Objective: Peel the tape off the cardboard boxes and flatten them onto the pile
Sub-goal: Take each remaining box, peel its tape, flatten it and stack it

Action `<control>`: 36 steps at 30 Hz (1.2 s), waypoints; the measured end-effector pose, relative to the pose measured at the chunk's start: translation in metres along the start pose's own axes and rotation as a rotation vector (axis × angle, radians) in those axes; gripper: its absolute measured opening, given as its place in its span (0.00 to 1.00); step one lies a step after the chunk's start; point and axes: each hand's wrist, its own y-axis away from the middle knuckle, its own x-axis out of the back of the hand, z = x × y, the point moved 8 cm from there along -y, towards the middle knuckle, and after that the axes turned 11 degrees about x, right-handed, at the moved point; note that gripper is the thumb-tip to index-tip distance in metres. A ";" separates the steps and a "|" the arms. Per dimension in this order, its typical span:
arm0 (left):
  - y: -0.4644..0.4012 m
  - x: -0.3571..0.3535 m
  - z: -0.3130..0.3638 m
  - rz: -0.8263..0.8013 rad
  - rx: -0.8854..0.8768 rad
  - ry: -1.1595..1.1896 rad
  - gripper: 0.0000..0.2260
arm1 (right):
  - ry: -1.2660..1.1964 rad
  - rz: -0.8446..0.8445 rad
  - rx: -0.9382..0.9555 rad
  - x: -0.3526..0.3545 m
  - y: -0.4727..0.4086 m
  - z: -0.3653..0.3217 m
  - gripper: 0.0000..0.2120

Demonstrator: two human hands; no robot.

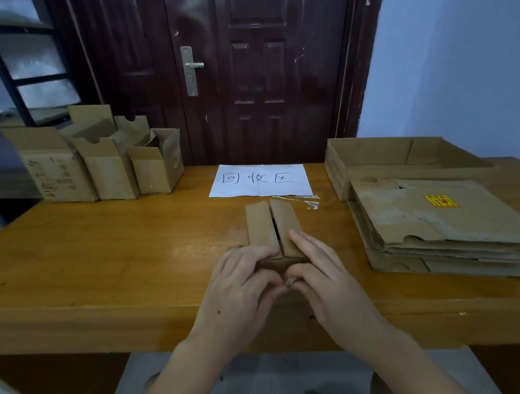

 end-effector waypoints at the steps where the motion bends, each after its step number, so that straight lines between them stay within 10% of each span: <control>1: 0.000 -0.001 -0.001 0.004 0.011 0.009 0.07 | 0.003 -0.003 0.012 0.000 0.002 0.000 0.08; 36: 0.007 -0.010 -0.004 -0.107 0.065 -0.097 0.07 | 0.088 0.006 0.070 -0.003 0.002 -0.007 0.08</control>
